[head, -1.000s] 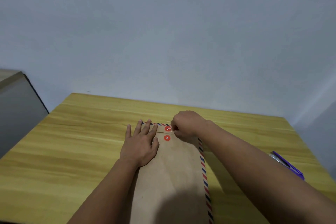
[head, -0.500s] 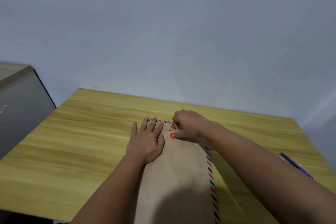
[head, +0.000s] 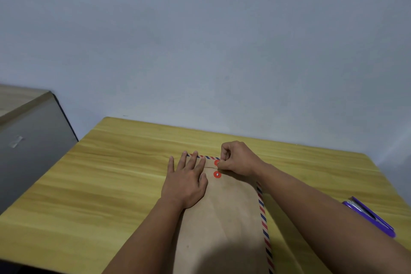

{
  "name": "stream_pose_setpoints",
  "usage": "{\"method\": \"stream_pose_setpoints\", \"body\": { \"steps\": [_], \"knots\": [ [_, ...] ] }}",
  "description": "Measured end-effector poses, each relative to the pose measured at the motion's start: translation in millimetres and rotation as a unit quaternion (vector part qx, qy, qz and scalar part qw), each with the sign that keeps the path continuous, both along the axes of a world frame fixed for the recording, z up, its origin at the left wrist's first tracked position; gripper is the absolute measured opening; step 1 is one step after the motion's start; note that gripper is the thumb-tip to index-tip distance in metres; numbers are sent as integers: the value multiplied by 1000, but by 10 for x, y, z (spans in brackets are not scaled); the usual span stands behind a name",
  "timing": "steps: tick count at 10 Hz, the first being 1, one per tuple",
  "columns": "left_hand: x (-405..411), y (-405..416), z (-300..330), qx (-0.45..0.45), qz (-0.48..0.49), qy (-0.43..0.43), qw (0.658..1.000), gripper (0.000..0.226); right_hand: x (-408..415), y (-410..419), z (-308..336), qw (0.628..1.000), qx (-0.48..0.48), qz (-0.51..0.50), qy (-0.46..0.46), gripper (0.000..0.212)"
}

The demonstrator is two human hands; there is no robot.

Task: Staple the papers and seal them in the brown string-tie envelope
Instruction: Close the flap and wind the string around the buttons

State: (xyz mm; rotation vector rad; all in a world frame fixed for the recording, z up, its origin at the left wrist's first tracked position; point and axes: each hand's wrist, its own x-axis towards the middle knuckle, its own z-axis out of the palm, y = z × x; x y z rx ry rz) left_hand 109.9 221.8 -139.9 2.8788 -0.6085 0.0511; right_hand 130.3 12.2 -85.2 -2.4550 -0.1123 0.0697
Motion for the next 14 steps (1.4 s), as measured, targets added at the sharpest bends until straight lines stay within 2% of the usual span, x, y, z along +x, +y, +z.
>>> {"method": "stream_pose_setpoints", "body": {
  "steps": [1, 2, 3, 6, 7, 8, 9, 11, 13, 14],
  "knots": [
    [5, 3, 9, -2, 0, 2, 1000, 62, -11, -13, 60, 999, 28, -13, 22, 19],
    [10, 6, 8, -3, 1, 2, 1000, 62, -26, -82, 149, 999, -33, 14, -2, 3],
    [9, 8, 4, -3, 0, 3, 1000, 62, -62, -121, 214, 964, -243, 108, -7, 15],
    [22, 22, -29, -8, -1, 0, 1000, 62, -68, 154, 182, 911, -395, 117, -16, 13],
    [19, 18, -28, -11, -1, -4, 1000, 61, -67, 217, 153, 906, -405, 124, -9, 19],
    [20, 21, -31, -12, 0, -4, 1000, 61, -79, 219, 104, 934, -339, 112, 8, 27],
    [17, 21, -30, -8, -1, -4, 1000, 61, -83, 201, 67, 964, -251, 81, -16, 19],
    [10, 17, -14, -5, 0, -2, 1000, 62, -48, 170, 41, 991, -131, 19, -23, 18],
    [18, 19, -8, -2, 1, 0, 1000, 62, -53, 107, 76, 994, 100, -29, 45, 13],
    [13, 18, -3, -4, 2, 0, 1000, 62, -79, 36, 182, 983, 167, -40, 58, 12]
  ]
}}
